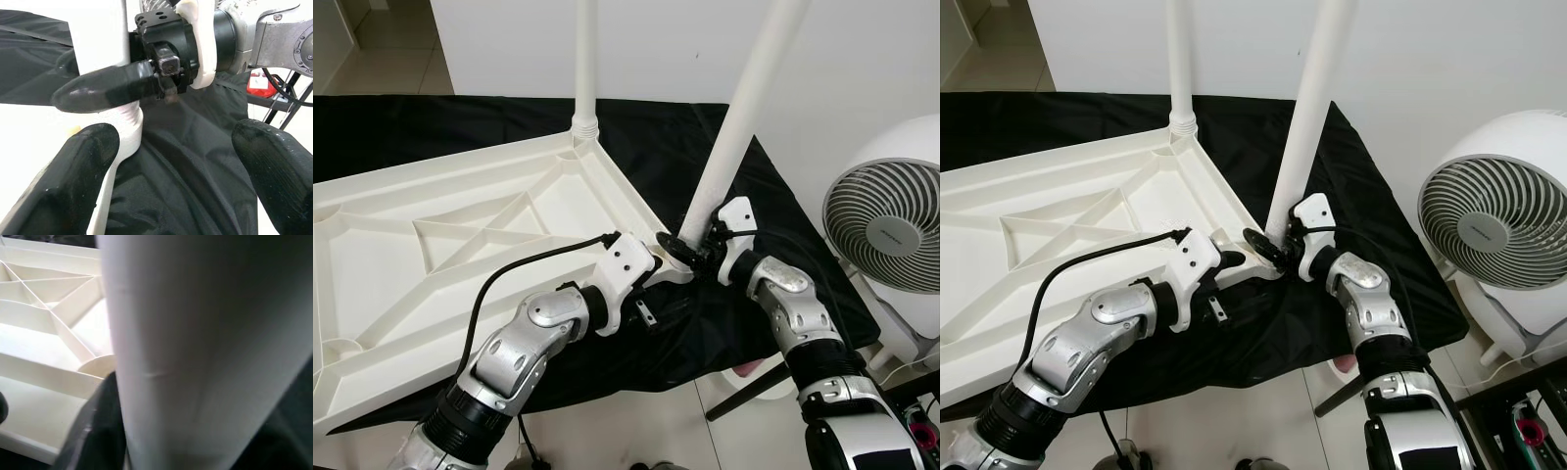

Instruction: Building children table

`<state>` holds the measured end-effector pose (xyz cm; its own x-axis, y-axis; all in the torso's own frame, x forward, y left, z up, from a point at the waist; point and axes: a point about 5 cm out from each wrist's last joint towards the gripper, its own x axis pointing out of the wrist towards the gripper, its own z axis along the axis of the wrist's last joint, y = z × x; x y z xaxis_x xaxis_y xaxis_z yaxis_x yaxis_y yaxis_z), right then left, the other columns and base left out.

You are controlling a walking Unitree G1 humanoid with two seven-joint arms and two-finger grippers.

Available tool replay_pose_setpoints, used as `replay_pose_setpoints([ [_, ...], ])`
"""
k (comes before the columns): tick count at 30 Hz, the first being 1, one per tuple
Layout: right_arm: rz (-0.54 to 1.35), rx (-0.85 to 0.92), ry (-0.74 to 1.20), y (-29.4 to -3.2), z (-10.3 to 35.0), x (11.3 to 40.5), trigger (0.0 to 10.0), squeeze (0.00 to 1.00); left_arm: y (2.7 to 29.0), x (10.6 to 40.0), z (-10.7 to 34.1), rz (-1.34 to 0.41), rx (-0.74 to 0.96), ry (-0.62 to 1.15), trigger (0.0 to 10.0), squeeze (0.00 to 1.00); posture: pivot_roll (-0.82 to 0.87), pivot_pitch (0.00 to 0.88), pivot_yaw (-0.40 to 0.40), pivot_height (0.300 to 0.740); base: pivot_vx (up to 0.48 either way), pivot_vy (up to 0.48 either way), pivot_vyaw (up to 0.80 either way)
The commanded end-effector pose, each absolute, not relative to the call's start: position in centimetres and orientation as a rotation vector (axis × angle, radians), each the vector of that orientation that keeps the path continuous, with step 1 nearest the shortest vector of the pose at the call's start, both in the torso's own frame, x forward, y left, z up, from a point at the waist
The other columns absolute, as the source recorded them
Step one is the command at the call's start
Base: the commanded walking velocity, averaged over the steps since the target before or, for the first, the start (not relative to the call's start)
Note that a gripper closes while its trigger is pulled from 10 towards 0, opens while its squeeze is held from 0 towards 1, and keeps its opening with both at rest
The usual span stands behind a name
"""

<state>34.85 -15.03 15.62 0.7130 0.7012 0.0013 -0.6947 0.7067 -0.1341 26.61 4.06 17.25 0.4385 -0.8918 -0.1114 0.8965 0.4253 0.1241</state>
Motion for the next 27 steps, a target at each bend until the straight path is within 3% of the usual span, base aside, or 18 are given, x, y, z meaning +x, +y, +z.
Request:
replay_pose_setpoints([
  [1,0.792,-0.128,-0.018,-15.0,14.9,34.7,0.0,0.00,4.0,26.3,17.4,-1.140,0.178,0.030,10.0,0.00,0.10,0.087,-0.102,0.740,0.000,0.000,0.00],
  [7,0.789,-0.131,-0.010,-15.4,14.3,34.6,0.0,0.00,3.9,26.3,17.4,-1.143,0.178,0.027,10.0,0.00,0.09,0.087,-0.096,0.740,0.000,0.000,0.00],
  [8,0.775,-0.130,-0.017,-15.5,14.3,34.6,4.7,0.00,3.9,26.4,17.4,-1.145,0.179,0.027,10.0,0.00,0.09,0.087,-0.094,0.740,0.000,0.000,0.00],
  [9,0.759,-0.126,-0.025,-15.7,14.3,34.6,10.0,0.00,3.8,26.4,17.4,-1.146,0.179,0.026,10.0,0.00,0.08,0.087,-0.093,0.740,0.000,0.000,0.00],
  [20,0.578,-0.092,-0.055,-16.1,14.7,35.0,10.0,0.00,3.8,26.3,17.3,-1.150,0.180,0.030,10.0,0.00,0.08,0.091,-0.096,0.740,0.000,0.000,0.00],
  [27,0.369,0.000,-0.113,-14.4,15.0,34.0,10.0,0.00,3.9,26.3,17.3,-1.147,0.176,0.032,10.0,0.00,0.08,0.096,-0.096,0.740,0.000,0.000,0.00],
])
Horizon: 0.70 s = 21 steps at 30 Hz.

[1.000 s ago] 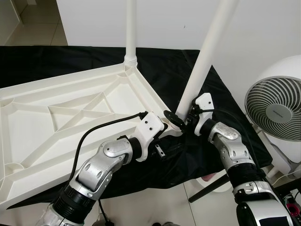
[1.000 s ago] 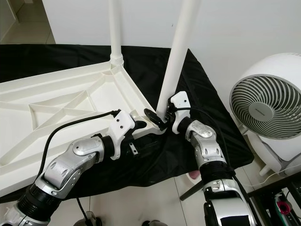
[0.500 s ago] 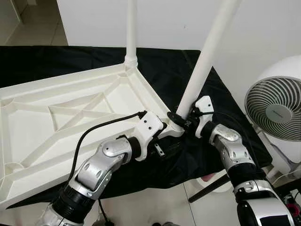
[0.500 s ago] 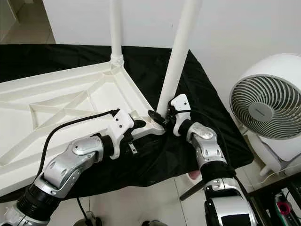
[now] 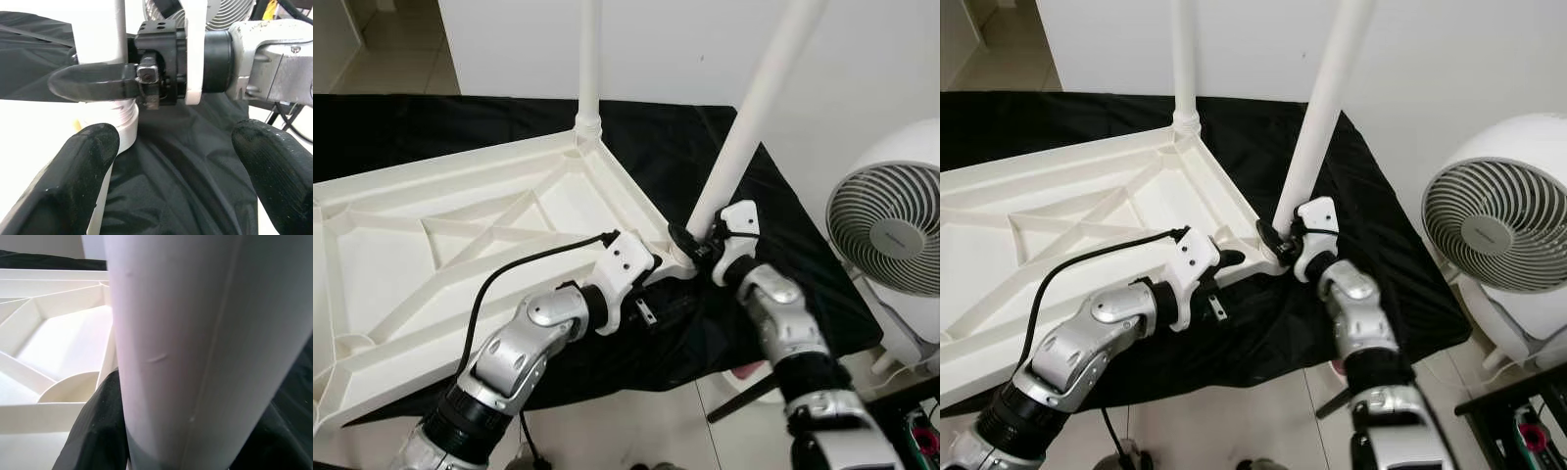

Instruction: Building children table

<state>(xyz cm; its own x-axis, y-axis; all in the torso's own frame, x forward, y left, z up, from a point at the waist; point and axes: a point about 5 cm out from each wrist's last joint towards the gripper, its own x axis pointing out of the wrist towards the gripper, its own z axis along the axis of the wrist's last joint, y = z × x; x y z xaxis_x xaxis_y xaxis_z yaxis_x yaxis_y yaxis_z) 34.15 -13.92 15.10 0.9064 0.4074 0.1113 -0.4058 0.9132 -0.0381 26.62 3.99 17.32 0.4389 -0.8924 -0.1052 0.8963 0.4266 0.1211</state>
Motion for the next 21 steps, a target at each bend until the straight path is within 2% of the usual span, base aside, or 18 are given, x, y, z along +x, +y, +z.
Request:
replay_pose_setpoints([
  [1,0.369,0.000,-0.113,-14.4,15.0,34.0,10.0,0.00,3.9,26.3,17.3,-1.147,0.176,0.032,10.0,0.00,0.08,0.096,-0.096,0.740,0.000,0.000,0.00],
  [4,0.348,0.014,-0.122,-14.2,15.1,33.9,10.0,0.00,3.9,26.3,17.3,-1.147,0.176,0.032,10.0,0.00,0.08,0.096,-0.096,0.740,0.000,0.000,0.00],
  [8,0.074,0.074,-0.135,-12.1,14.7,32.5,10.0,0.00,3.9,26.3,17.2,-1.151,0.179,0.034,10.0,0.00,0.08,0.093,-0.092,0.740,0.000,0.000,0.00],
  [13,0.062,0.122,-0.130,-10.3,14.9,31.8,10.0,0.00,3.9,26.3,17.2,-1.153,0.180,0.035,10.0,0.00,0.08,0.087,-0.091,0.740,0.000,0.000,0.00],
  [19,0.049,0.114,-0.111,-11.0,14.9,31.9,10.0,0.00,3.8,26.3,17.2,-1.156,0.182,0.035,10.0,0.00,0.08,0.081,-0.095,0.740,0.000,0.000,0.00],
  [20,0.052,0.111,-0.112,-11.1,15.0,31.9,10.0,0.16,3.8,26.3,17.2,-1.156,0.182,0.035,10.0,0.00,0.08,0.079,-0.096,0.740,0.000,0.000,0.00],
  [21,0.052,0.111,-0.117,-11.3,15.0,31.9,10.0,1.00,3.8,26.3,17.2,-1.156,0.182,0.033,10.0,0.00,0.08,0.076,-0.095,0.740,0.000,0.000,0.00],
])
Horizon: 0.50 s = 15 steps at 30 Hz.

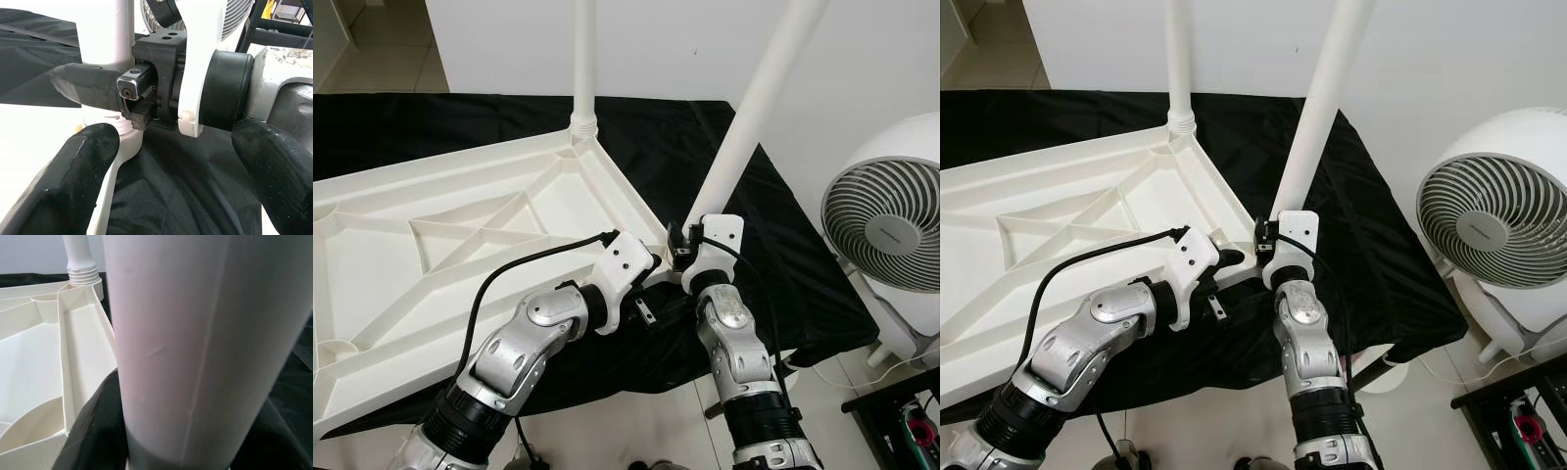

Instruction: Building children table

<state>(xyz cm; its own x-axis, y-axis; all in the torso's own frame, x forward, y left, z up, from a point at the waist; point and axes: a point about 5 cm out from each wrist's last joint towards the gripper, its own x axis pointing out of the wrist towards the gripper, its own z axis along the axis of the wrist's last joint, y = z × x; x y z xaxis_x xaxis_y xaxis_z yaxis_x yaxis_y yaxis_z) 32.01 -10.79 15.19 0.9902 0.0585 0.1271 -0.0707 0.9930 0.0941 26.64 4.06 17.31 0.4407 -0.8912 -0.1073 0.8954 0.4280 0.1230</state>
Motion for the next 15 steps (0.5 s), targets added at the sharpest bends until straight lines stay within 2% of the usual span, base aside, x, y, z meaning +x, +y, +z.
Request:
replay_pose_setpoints([
  [1,0.052,0.111,-0.117,-11.3,15.0,31.9,10.0,1.00,3.8,26.3,17.2,-1.156,0.182,0.033,10.0,0.00,0.08,0.076,-0.095,0.740,0.000,0.000,0.00],
  [6,0.072,0.119,-0.123,-11.9,15.2,32.0,10.0,1.00,3.8,26.3,17.2,-1.157,0.180,0.031,10.0,0.00,0.08,0.076,-0.095,0.740,0.000,0.000,0.00],
  [11,0.231,0.082,-0.152,-13.0,16.1,32.4,10.0,1.00,3.8,26.4,17.3,-1.157,0.183,0.029,10.0,0.00,0.07,0.072,-0.093,0.740,0.000,0.000,0.00],
  [13,0.231,0.082,-0.152,-13.0,16.1,32.4,10.0,1.00,3.8,26.4,17.3,-1.157,0.183,0.029,10.0,0.00,0.07,0.072,-0.093,0.740,0.000,0.000,0.00],
  [14,0.297,0.044,-0.150,-13.3,16.1,32.4,10.0,0.06,3.8,26.4,17.3,-1.156,0.184,0.028,10.0,0.00,0.07,0.074,-0.092,0.740,0.000,0.000,0.00],
  [15,0.297,0.044,-0.150,-13.3,16.1,32.4,10.0,0.06,3.8,26.4,17.3,-1.156,0.184,0.028,10.0,0.00,0.07,0.074,-0.092,0.740,0.000,0.000,0.00],
])
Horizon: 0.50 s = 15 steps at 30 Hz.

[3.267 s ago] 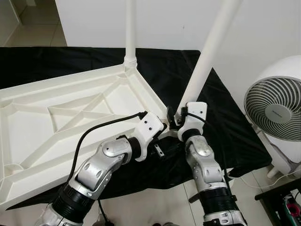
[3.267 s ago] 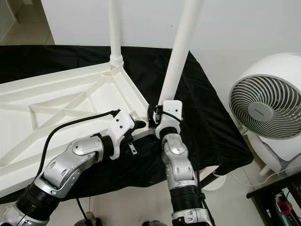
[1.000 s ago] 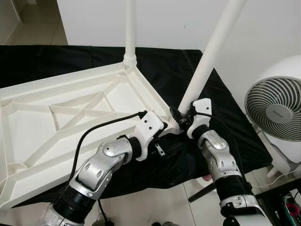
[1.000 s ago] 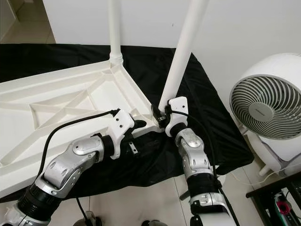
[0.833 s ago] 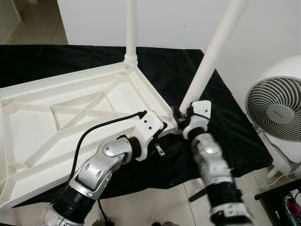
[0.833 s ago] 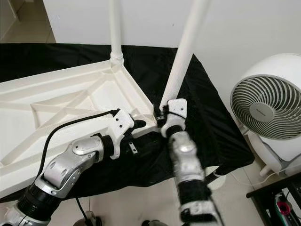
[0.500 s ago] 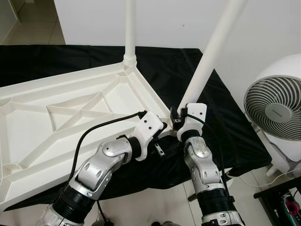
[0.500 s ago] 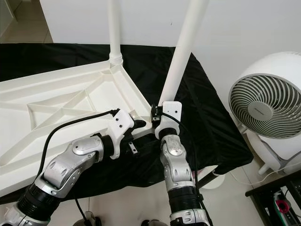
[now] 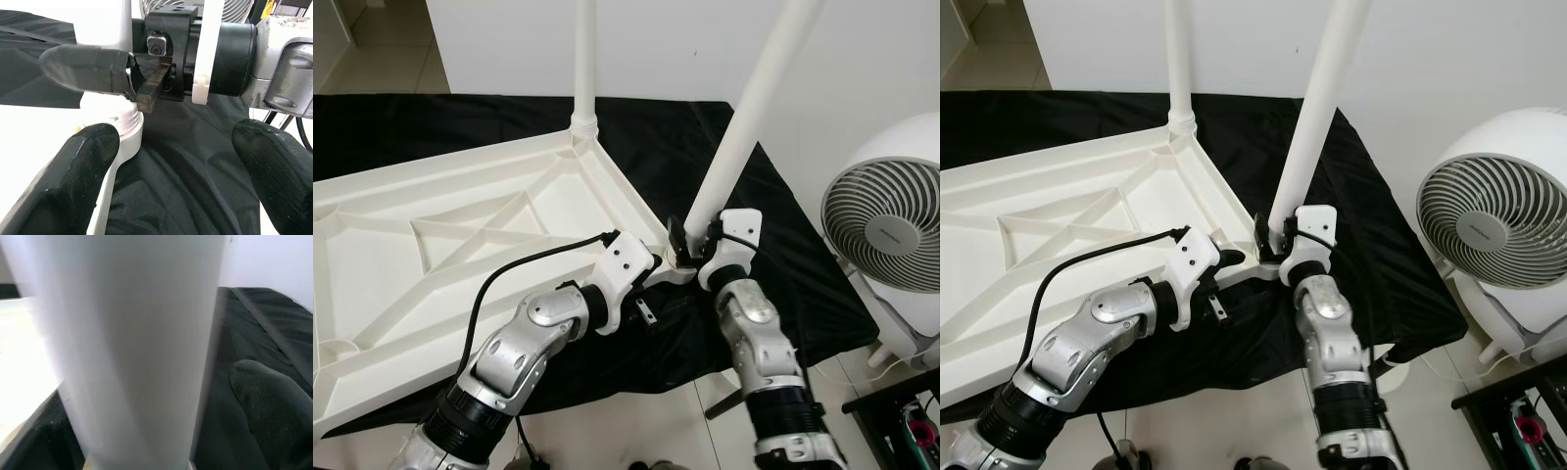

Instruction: Building children table

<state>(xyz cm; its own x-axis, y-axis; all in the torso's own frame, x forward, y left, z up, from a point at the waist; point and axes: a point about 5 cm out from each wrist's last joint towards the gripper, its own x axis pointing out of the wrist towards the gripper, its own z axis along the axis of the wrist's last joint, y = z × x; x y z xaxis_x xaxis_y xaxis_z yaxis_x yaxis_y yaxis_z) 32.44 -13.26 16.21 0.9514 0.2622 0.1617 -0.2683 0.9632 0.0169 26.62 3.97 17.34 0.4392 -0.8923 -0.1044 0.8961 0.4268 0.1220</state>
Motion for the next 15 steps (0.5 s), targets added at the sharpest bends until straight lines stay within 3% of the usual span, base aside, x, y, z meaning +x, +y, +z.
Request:
replay_pose_setpoints([
  [1,0.373,-0.002,-0.151,-13.5,16.2,32.4,10.0,0.00,3.8,26.4,17.3,-1.156,0.184,0.028,10.0,0.00,0.07,0.077,-0.088,0.740,0.000,0.000,0.00],
  [15,0.711,-0.148,-0.108,-13.8,15.5,33.4,10.0,0.00,4.0,26.7,17.6,-1.151,0.191,0.022,10.0,0.00,0.10,0.073,-0.079,0.740,0.000,0.000,0.00],
])
